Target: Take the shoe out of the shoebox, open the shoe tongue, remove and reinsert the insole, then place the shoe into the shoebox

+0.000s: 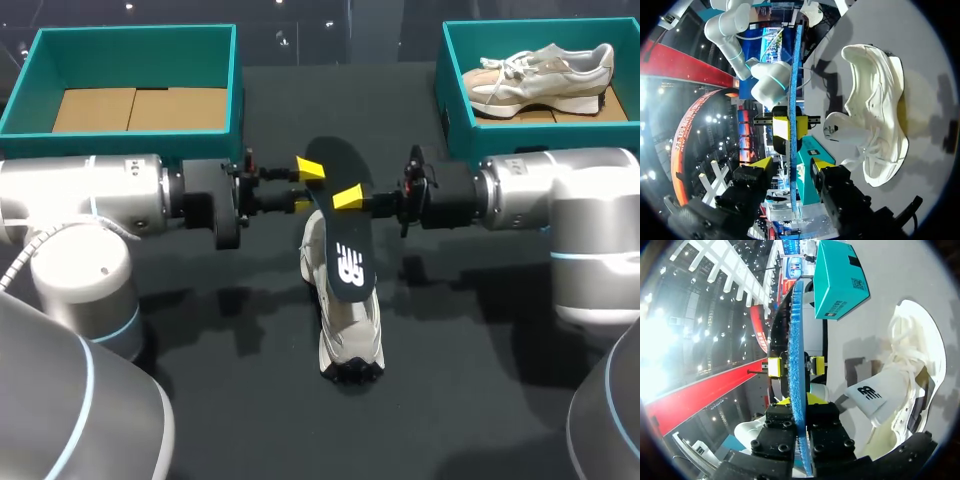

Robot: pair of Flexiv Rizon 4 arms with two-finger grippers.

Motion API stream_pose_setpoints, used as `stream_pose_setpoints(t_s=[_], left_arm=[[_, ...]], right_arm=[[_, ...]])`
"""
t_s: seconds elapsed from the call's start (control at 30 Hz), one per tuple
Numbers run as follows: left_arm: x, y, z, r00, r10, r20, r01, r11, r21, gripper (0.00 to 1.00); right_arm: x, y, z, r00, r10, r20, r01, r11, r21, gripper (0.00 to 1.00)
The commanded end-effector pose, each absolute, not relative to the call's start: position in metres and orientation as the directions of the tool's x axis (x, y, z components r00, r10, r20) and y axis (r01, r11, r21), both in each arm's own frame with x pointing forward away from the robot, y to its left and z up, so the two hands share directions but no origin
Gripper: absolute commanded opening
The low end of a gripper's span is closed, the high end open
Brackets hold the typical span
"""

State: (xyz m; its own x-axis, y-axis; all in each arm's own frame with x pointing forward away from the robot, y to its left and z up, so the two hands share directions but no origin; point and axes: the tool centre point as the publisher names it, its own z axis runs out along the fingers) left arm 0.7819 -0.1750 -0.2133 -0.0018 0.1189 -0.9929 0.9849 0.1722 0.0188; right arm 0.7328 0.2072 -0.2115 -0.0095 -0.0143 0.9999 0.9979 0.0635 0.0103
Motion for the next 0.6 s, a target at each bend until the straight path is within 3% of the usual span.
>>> stream_pose_setpoints(t_s=[0.03,0.43,0.6], left_arm=[[0.78,-0.183,-0.215,0.01,0.112,-0.994,0.981,0.194,0.031,0.45],[0.78,-0.193,-0.215,0.036,0.105,-0.994,0.974,0.219,0.058,0.31],[0.785,-0.195,-0.215,0.045,0.102,-0.994,0.973,0.222,0.067,0.31]], right_arm=[[0.733,0.211,-0.213,-0.012,-0.016,1.0,0.998,0.062,0.013,0.0],[0.729,0.211,-0.212,-0.019,-0.014,1.0,0.998,0.055,0.019,0.0],[0.729,0.212,-0.211,-0.019,-0.014,1.0,0.998,0.057,0.02,0.0]])
